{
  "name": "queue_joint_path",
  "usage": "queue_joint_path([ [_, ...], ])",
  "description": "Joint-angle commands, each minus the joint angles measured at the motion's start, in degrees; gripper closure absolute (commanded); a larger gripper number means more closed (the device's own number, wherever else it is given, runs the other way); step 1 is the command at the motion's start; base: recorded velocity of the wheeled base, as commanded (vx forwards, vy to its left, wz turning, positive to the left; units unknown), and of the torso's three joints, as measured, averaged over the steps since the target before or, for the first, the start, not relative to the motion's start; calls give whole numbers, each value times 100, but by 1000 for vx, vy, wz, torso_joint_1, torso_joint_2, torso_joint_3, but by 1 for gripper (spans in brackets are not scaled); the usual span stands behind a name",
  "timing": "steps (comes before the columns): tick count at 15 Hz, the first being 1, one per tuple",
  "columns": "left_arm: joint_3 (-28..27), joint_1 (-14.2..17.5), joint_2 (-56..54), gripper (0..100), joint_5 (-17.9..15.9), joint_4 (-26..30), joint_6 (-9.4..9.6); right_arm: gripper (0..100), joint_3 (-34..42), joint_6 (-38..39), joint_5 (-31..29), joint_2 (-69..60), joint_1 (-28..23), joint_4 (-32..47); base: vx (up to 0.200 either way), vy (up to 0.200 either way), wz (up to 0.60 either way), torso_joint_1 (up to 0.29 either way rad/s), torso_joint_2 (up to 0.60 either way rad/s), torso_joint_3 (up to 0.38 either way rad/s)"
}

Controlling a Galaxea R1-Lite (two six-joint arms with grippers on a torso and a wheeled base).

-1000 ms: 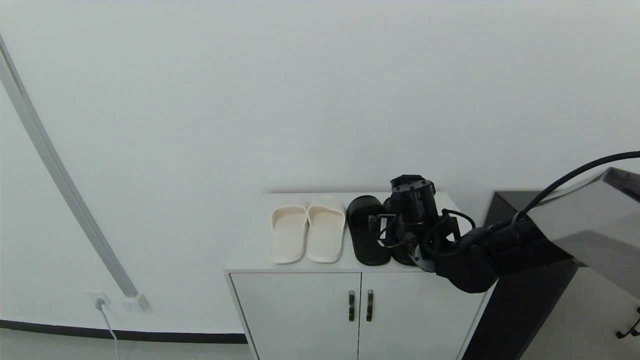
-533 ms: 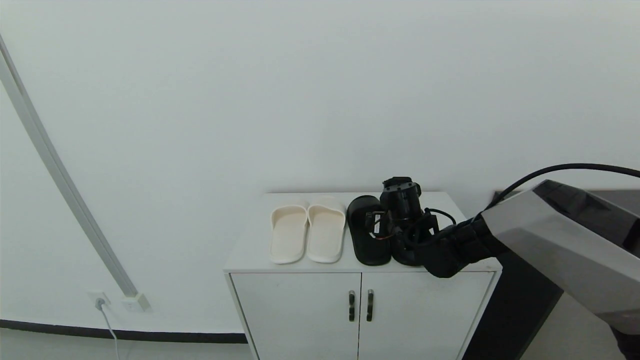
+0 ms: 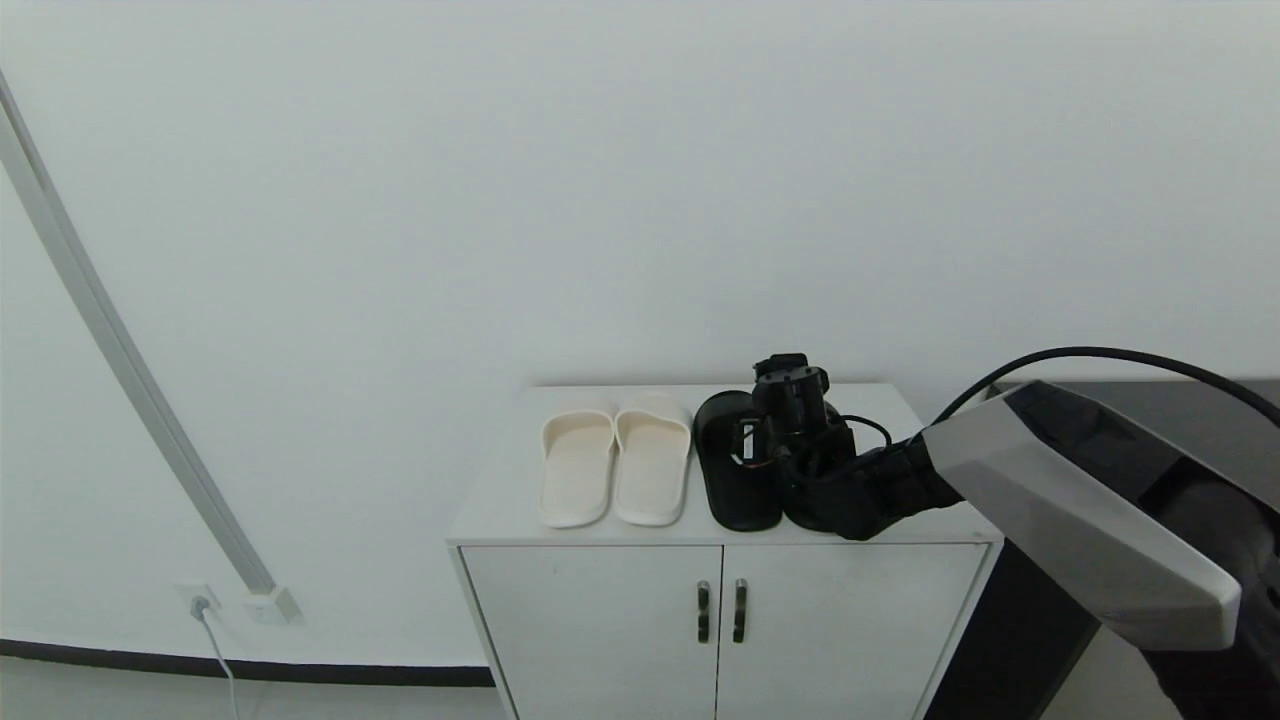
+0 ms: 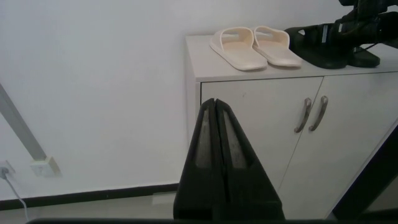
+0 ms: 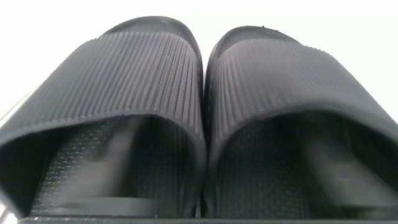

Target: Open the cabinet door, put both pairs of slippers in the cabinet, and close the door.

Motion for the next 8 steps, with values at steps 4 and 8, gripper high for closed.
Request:
queue_joint_path([
  [4, 1, 1, 0, 100, -2, -1, -3, 100, -39, 6, 0, 83, 2, -12, 0, 0, 0, 0, 0, 0],
  [8, 1, 1, 0, 100, 7, -1, -12, 100, 251, 14, -150, -242, 11, -30, 0, 0, 0, 0, 0, 0],
])
